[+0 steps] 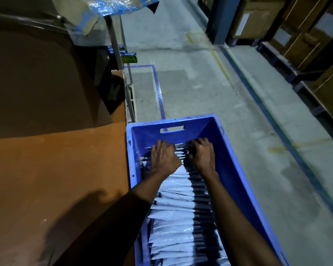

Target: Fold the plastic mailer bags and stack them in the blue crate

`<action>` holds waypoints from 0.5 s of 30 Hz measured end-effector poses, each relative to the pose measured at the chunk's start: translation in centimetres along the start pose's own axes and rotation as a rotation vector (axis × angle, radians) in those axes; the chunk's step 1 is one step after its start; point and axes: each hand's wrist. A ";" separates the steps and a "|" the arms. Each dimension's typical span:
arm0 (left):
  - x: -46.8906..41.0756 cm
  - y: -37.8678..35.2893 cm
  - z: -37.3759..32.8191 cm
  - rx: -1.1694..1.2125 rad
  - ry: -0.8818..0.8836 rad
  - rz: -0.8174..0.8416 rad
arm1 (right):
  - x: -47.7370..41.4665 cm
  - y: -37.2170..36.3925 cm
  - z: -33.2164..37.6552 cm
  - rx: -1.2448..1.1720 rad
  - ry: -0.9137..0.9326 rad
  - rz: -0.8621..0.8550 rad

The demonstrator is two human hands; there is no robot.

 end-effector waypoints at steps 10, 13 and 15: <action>3.4 4.9 0.4 -0.059 -0.074 0.073 | 4.3 3.3 1.7 -0.121 -0.035 -0.065; 6.2 7.8 2.0 -0.100 -0.146 -0.055 | 6.1 4.7 4.3 -0.132 -0.006 -0.127; 8.5 9.4 3.7 -0.111 -0.176 -0.152 | 7.8 5.8 6.9 -0.143 0.031 -0.162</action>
Point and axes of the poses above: each hand's wrist, its own x-axis away from the middle knuckle, its own y-axis out of the back of the hand, z = x × y, and after that the axes turned 8 degrees about -y, right-handed
